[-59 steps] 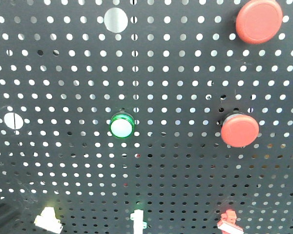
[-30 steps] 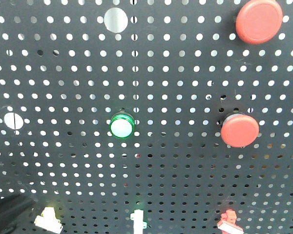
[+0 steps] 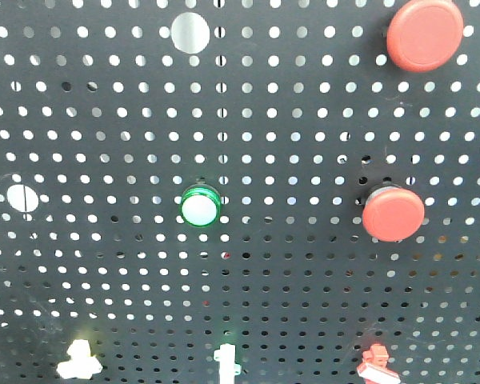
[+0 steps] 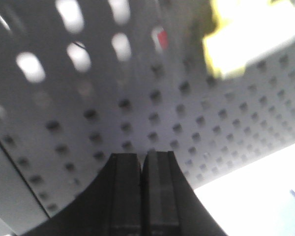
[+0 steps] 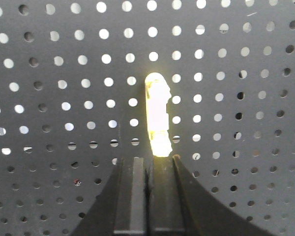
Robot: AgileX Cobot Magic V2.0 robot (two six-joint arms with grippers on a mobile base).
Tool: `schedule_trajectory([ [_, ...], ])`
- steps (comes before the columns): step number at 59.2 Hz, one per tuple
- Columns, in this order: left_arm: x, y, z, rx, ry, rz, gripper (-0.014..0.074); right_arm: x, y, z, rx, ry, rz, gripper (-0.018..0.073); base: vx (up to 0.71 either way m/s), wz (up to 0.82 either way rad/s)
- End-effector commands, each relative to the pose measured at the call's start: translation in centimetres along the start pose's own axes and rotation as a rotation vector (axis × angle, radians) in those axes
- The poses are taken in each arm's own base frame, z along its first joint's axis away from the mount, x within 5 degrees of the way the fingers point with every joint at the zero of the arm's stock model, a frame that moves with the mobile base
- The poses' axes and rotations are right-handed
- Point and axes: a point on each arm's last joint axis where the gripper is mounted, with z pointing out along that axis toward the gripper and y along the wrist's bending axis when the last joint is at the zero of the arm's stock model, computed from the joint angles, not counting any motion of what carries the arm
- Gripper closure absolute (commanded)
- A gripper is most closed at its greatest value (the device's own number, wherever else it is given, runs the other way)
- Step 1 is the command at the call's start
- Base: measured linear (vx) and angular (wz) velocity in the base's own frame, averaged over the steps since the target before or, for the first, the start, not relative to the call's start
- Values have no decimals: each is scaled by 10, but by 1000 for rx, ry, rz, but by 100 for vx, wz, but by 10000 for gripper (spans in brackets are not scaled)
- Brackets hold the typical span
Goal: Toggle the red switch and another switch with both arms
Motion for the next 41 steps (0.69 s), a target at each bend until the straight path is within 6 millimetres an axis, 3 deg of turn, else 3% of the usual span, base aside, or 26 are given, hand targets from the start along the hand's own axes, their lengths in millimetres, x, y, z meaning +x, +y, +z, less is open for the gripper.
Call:
schedule_trajectory([
  [1, -14, 2, -5, -28, -85, -23, 594, -16, -1, 0, 11, -90, -7, 565, 0, 0],
  [26, -27, -4, -59, 17, -309, 34, 594, -14, 1, 2, -15, -64, -21, 565, 0, 0],
  [41, -30, -4, -88, -15, -449, 149, 594, 0, 26, 23, -317, 86, -105, 565, 0, 0],
])
